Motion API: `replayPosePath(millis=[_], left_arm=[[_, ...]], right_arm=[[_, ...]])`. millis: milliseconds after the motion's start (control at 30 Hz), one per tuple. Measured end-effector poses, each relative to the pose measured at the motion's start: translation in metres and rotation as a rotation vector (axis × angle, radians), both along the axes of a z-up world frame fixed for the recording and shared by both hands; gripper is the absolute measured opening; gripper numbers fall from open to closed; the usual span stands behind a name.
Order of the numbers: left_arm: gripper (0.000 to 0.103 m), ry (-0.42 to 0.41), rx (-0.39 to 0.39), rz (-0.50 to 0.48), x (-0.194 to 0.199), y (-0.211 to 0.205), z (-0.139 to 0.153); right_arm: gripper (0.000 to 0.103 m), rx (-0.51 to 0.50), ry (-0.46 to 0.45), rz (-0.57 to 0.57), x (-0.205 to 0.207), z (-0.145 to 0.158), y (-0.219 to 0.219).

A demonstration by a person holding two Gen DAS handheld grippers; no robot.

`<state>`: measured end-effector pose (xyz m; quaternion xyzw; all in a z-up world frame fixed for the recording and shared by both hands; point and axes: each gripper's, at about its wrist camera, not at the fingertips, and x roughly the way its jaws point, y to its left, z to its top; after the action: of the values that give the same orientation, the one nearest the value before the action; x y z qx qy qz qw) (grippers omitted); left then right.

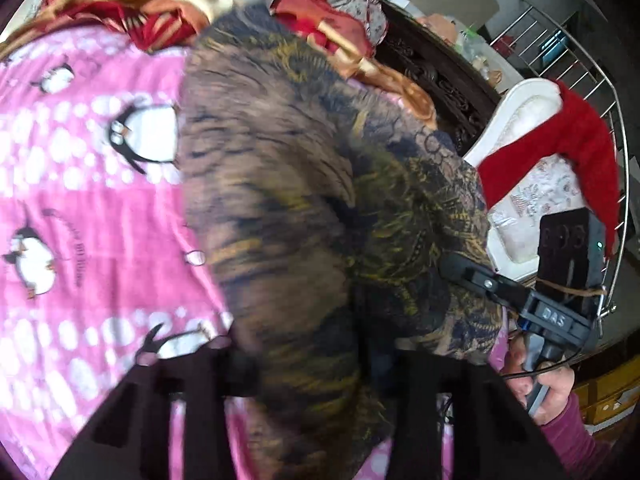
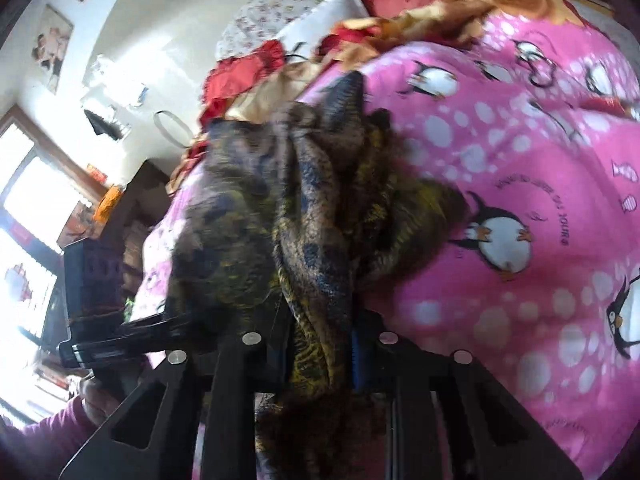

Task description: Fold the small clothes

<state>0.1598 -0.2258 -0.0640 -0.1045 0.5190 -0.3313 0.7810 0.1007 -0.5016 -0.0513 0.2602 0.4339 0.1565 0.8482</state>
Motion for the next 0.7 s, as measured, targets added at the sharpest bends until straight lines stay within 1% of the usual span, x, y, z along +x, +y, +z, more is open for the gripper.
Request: replayPosePath(millis=[67,133,167,200,233,300,333,367,400,433,467,500,533,567,600,633,667,700], left_arm=[[0.037,0.01,-0.034,0.005,-0.009,0.014,0.012],[0.037,-0.012,-0.03,0.002,-0.027,0.033,0.029],[0.037,-0.023,-0.023,0.002,-0.034,0.042,0.036],[0.037,-0.029,-0.014,0.006,-0.044,0.054,0.042],[0.037,-0.033,-0.004,0.009,-0.057,0.07,0.049],[0.037,-0.026,0.022,0.024,-0.072,0.093,0.05],[0.039,-0.008,0.044,0.042,-0.082,0.104,0.044],[0.044,0.013,0.077,0.065,-0.089,0.115,0.034],[0.047,0.031,0.121,0.088,-0.098,0.123,0.026],[0.048,0.051,0.165,0.105,-0.101,0.129,0.017],[0.05,0.073,0.205,0.121,-0.104,0.133,0.008],[0.055,0.093,0.221,0.151,-0.108,0.142,-0.001],[0.057,0.091,0.195,0.174,-0.111,0.147,-0.001],[0.062,0.085,0.182,0.188,-0.112,0.15,0.0],[0.064,0.059,0.187,0.204,-0.115,0.15,0.007],[0.065,0.031,0.203,0.208,-0.117,0.15,0.012],[0.067,-0.004,0.22,0.208,-0.119,0.148,0.018],[0.072,-0.038,0.233,0.203,-0.123,0.144,0.025]], right_arm=[[0.024,-0.003,-0.038,0.051,-0.01,0.023,0.015],[0.024,-0.013,-0.061,0.099,-0.019,0.044,0.035],[0.024,-0.011,-0.064,0.114,-0.021,0.049,0.042],[0.024,0.015,-0.071,0.143,-0.027,0.056,0.055],[0.024,0.036,-0.073,0.165,-0.032,0.059,0.064],[0.024,0.053,-0.053,0.205,-0.043,0.057,0.083],[0.026,0.061,-0.035,0.219,-0.046,0.052,0.091],[0.03,0.067,-0.003,0.227,-0.048,0.043,0.099],[0.032,0.057,0.04,0.229,-0.05,0.032,0.105],[0.036,-0.004,0.115,0.219,-0.052,0.017,0.112],[0.036,-0.055,0.14,0.197,-0.054,0.011,0.114],[0.036,-0.098,0.145,0.166,-0.056,0.008,0.112],[0.036,-0.125,0.138,0.12,-0.059,0.01,0.107],[0.036,-0.113,0.126,0.097,-0.059,0.015,0.104],[0.036,-0.067,0.1,0.081,-0.059,0.024,0.101],[0.036,-0.048,0.084,0.084,-0.057,0.031,0.102],[0.036,-0.046,0.072,0.093,-0.054,0.037,0.107],[0.036,-0.077,0.059,0.108,-0.047,0.045,0.119]])
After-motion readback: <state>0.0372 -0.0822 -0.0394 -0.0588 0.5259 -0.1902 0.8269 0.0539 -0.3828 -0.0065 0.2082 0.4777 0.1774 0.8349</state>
